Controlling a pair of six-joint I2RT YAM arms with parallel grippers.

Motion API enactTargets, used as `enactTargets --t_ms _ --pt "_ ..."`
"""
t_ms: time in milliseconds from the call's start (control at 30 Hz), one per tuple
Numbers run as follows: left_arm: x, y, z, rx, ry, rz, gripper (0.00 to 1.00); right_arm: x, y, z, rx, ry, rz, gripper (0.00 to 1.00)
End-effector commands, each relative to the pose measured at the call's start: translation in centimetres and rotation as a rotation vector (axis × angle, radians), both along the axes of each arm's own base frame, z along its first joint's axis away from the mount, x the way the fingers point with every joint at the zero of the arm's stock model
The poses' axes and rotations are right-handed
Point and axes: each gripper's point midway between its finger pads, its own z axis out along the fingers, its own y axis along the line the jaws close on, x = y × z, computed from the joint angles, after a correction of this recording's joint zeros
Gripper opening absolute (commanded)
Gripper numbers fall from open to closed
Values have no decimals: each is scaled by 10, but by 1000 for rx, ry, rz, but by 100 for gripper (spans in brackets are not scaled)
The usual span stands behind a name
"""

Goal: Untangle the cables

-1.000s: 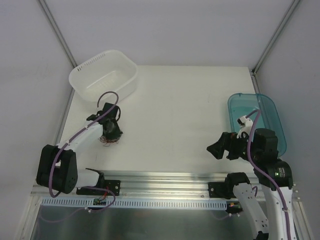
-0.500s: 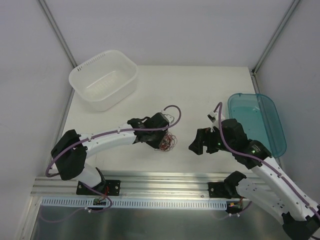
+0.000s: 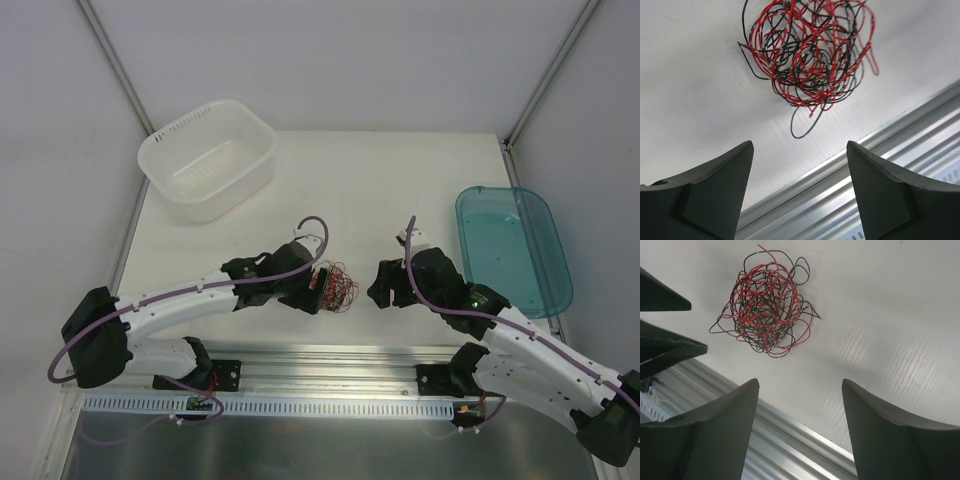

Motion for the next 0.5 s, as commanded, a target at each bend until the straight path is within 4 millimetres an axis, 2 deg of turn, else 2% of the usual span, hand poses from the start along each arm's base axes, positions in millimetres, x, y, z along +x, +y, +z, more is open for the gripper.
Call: enactTargets --t_ms 0,133,333,467 --pt "1 -18 31 -216 -27 105 77 19 8 17 49 -92 -39 70" --pt "-2 -30 39 -320 -28 101 77 21 18 5 62 -66 -23 60" --pt "2 -40 22 -297 -14 102 73 19 39 -8 168 2 -21 56" --pt "5 -41 3 -256 2 127 67 15 47 -20 201 55 -21 54"
